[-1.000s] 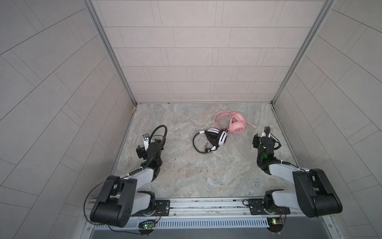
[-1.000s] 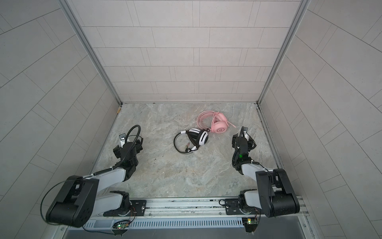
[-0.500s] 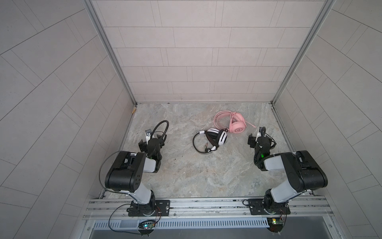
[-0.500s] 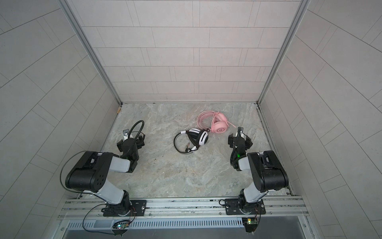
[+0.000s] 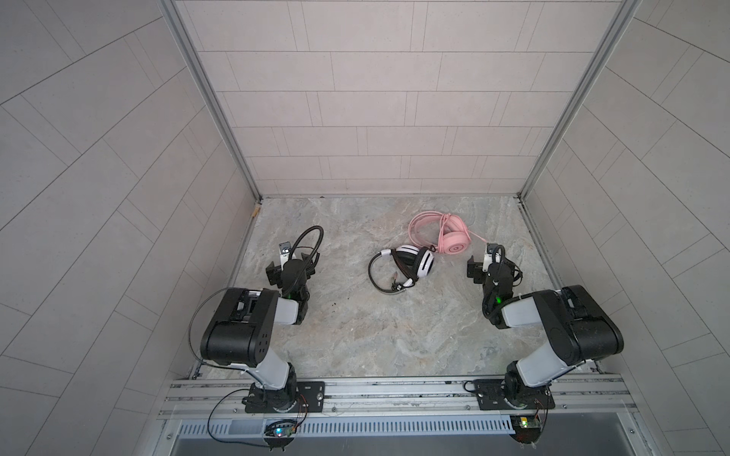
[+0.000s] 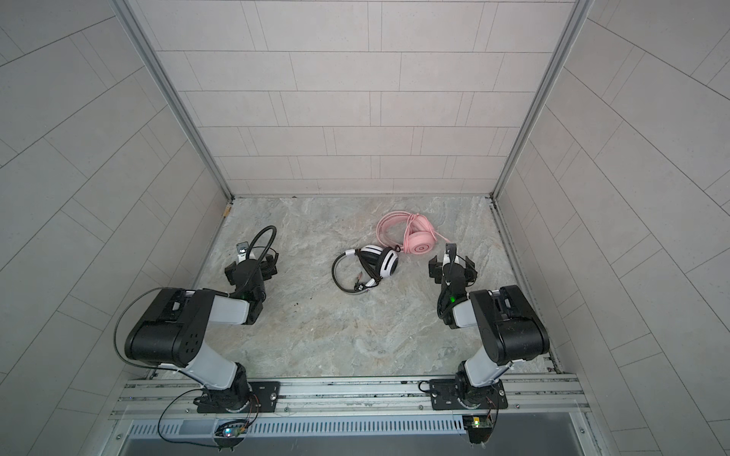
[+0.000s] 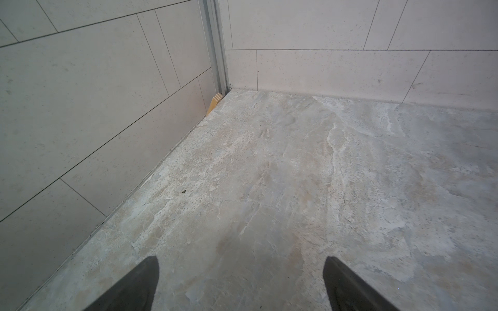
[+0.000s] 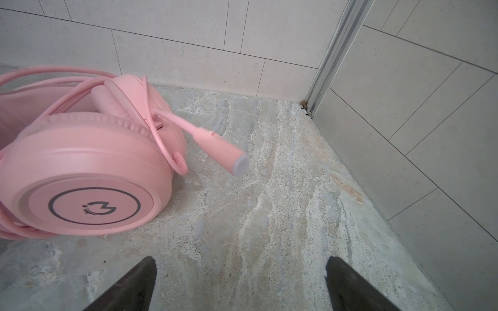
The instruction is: Wrap the headphones
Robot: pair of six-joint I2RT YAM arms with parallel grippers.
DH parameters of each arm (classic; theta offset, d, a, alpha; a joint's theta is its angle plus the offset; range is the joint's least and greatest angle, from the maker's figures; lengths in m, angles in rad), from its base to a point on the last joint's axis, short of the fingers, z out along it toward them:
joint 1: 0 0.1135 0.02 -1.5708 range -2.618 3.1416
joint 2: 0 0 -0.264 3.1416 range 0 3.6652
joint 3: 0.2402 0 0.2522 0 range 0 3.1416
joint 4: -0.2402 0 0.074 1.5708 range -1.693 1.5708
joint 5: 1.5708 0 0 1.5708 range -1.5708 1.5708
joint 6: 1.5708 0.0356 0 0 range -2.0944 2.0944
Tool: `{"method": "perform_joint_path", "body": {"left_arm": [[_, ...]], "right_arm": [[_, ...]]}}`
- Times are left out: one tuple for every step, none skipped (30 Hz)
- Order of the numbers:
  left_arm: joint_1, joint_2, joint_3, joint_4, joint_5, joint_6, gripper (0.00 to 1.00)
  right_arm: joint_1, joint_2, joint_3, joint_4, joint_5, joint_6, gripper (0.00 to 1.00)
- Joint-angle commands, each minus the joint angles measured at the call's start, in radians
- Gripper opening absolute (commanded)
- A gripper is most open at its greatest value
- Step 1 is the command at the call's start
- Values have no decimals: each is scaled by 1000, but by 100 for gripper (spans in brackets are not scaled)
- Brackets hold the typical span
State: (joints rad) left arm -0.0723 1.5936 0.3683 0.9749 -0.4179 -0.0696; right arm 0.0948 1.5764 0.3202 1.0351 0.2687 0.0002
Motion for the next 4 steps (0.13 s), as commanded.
{"method": "perform_joint_path", "body": {"left_arm": [[0,-6,3,0,3,10,100],[0,-6,3,0,4,9,100],[-1,-6,3,1,3,10,100],[0,-6,3,0,3,10,100]], "right_arm": [[0,10,26,-19,-6,-15,99],[-3,8,26,-20,-13,-15,99],[-3,7,26,-23,-13,-11,99],[-2,8,20,-8,-10,-17,99]]}}
